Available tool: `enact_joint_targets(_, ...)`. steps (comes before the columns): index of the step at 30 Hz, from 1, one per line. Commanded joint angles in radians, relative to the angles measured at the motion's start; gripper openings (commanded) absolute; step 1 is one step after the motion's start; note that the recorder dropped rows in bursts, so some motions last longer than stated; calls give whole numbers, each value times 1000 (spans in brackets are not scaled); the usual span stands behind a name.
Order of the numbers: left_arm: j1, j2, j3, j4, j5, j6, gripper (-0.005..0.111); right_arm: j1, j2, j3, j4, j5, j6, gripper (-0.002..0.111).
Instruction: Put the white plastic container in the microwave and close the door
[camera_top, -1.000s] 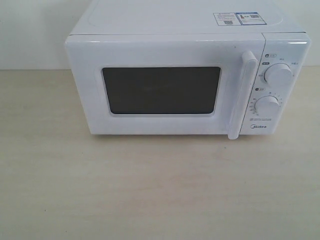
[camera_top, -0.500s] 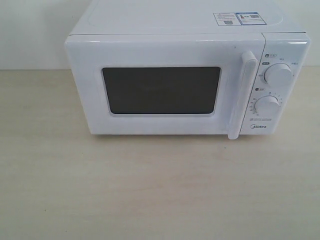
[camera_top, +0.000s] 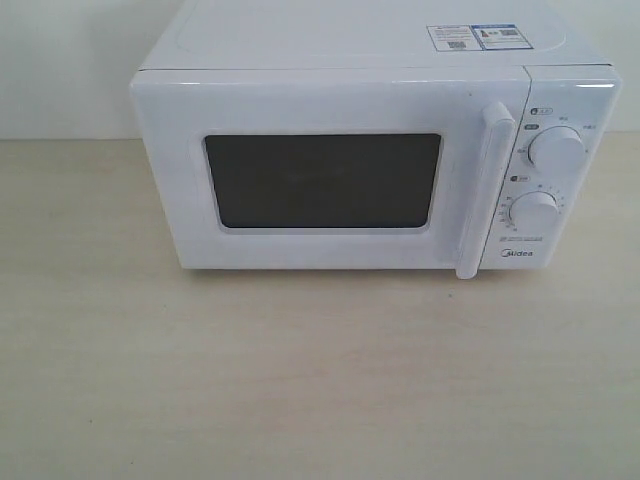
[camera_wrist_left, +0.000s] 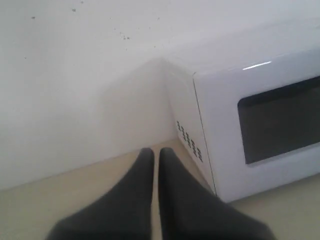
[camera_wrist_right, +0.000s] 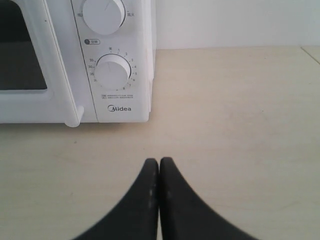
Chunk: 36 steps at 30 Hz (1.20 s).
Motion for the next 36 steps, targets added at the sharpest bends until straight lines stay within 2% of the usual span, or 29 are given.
enact_joint_targets(1, 3, -3, 137, -4, -113, -43, 4, 0, -4, 0, -5, -5, -4, 0)
enact_joint_targets(2, 3, -3, 137, -4, -115, -50, 4, 0, -4, 0, -5, -5, -4, 0)
enact_joint_targets(3, 3, -3, 137, -4, 23, -50, 4, 0, -4, 0, -5, -5, -4, 0)
enact_joint_targets(4, 3, -3, 137, -4, 64, -50, 4, 0, -4, 0, -5, -12, -4, 0)
enact_joint_targets(12, 9, -3, 137, -4, 84, -70, 4, 0, -4, 0, 6, -17, -4, 0)
enact_joint_targets(14, 10, -3, 137, -6, 84, -206, 4, 0, -4, 0, 6, -17, -2, 0)
enact_joint_targets(17, 10, -3, 137, -9, 84, -583, 4, 0, -4, 0, 6, -17, -2, 0)
enact_joint_targets(18, 10, -3, 137, -2, 84, -625, 4, 0, -4, 0, 6, -17, -2, 0)
enact_joint_targets(22, 12, -3, 137, 201, 76, -464, 4, 0, -4, 0, 6, -17, -2, 0)
enact_joint_targets(36, 12, -3, 137, 198, 76, -474, 4, 0, -4, 0, 6, -17, -2, 0)
